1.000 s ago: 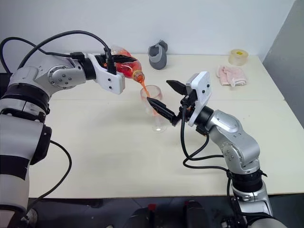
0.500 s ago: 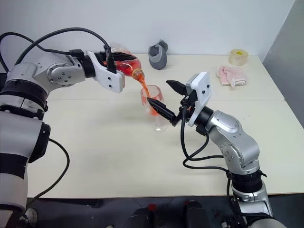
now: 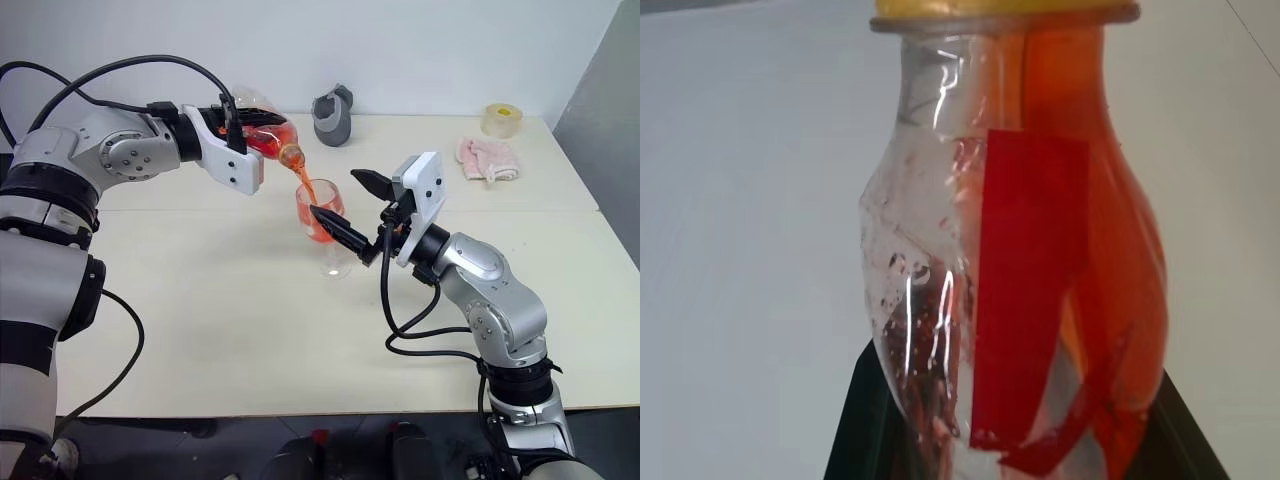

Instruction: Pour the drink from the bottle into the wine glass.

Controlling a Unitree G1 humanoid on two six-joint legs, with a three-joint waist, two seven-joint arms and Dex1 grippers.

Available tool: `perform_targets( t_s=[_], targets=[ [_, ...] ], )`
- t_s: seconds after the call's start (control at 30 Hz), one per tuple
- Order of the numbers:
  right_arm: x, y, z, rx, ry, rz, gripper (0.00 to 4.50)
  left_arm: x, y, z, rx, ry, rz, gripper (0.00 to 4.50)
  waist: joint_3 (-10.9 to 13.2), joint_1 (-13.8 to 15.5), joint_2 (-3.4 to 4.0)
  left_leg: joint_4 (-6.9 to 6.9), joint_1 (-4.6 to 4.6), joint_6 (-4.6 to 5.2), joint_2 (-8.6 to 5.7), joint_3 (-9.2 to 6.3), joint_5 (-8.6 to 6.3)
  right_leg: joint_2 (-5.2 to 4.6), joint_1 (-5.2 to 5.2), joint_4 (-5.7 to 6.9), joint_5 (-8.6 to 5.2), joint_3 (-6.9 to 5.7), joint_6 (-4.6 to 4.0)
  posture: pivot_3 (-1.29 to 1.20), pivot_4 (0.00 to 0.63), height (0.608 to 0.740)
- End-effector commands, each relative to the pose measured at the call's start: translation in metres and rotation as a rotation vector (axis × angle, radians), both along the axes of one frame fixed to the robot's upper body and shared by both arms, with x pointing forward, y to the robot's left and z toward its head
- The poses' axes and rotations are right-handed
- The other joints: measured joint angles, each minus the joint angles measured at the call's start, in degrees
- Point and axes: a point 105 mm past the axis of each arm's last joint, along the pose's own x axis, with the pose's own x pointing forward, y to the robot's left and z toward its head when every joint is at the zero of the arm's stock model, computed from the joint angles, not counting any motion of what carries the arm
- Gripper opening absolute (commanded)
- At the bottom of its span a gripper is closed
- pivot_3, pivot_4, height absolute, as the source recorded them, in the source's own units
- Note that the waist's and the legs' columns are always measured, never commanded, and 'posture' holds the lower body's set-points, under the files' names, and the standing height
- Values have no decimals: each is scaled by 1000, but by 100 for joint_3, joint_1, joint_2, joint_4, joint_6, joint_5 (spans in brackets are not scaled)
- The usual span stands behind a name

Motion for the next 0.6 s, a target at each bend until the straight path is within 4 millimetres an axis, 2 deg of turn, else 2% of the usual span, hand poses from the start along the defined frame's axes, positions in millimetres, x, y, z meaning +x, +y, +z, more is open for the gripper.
perform_targets(
  t_s=[0.03, 0.37, 0.6],
  targets=[
    [-7, -1, 10, 14, -49, 13, 4479, -3, 2, 26, -21, -76, 4, 979, 0, 0, 0, 0, 0, 0, 0, 0, 0, 0, 0, 0, 0, 0, 0, 0, 150, 740],
    [-6, -1, 10, 11, -49, 12, 4479, -2, 3, 25, -48, -65, 12, 979, 0, -1, 0, 0, 0, 0, 0, 0, 0, 0, 0, 1, 0, 0, 0, 0, 150, 740],
    [-6, -2, 10, 8, -47, 8, 4479, 0, -4, 21, -214, 61, -5, 979, 0, 0, 0, 2, -1, 0, 0, 1, 0, -1, 1, 1, 0, -1, 0, 0, 150, 740]
  ],
)
